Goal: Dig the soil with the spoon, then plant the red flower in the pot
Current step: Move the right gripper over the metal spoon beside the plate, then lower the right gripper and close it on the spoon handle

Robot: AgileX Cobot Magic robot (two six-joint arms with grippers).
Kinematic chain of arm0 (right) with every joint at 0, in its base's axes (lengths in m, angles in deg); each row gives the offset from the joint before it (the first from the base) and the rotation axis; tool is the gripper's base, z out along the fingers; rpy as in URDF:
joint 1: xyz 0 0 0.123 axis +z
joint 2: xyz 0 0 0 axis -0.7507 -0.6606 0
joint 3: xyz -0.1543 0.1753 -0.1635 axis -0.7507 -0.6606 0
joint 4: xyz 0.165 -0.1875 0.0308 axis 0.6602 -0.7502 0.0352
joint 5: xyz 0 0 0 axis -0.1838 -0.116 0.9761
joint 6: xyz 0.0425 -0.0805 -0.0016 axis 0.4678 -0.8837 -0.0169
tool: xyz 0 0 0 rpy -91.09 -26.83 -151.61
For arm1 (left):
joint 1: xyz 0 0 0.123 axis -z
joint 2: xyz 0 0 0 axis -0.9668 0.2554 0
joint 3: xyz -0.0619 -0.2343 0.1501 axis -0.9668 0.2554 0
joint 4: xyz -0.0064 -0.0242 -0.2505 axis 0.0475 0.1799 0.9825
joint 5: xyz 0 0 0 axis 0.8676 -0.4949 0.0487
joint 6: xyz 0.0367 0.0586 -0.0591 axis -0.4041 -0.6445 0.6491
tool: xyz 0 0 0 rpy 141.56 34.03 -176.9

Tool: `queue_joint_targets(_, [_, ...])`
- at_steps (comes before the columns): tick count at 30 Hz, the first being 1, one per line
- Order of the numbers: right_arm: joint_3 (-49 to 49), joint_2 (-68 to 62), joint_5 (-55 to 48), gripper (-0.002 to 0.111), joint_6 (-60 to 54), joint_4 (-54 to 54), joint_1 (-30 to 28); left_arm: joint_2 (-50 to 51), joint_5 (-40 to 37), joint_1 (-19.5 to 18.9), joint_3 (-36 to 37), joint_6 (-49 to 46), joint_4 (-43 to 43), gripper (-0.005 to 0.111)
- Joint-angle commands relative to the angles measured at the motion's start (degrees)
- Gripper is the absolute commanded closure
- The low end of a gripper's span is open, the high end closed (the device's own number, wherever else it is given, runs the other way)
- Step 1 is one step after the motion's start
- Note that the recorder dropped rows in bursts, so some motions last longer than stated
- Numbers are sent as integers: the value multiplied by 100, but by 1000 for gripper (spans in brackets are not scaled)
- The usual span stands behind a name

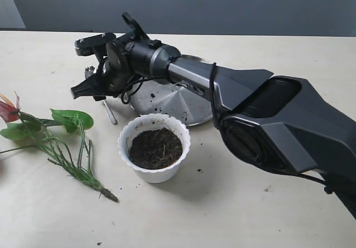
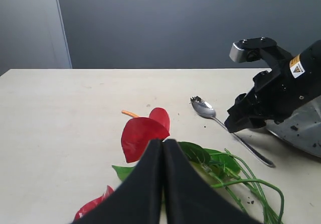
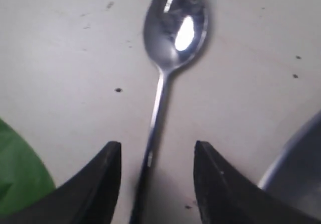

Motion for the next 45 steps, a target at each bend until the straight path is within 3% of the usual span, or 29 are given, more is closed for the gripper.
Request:
queue_joint_targets(1, [15, 31, -223, 64, -184, 59, -103, -26, 35, 45, 27, -6, 0, 106])
queue_joint_targets(31, [15, -64, -296, 64, -414, 310, 1, -26, 35, 45, 27, -6, 0, 106])
queue_joint_targets(39, [15, -64, -822, 64, -534, -345, 375, -26, 35, 45, 27, -6, 0, 106])
queue_joint_targets(41, [15, -64, -855, 68, -524, -361, 403, -26, 35, 45, 27, -6, 0, 106])
queue_joint_targets(43, [15, -64, -1007, 83, -524, -361, 403, -26, 35, 45, 27, -6, 0, 106])
queue_joint_targets(45, [15, -64, -1207, 88, -524, -361, 378, -26, 35, 45, 27, -6, 0, 106])
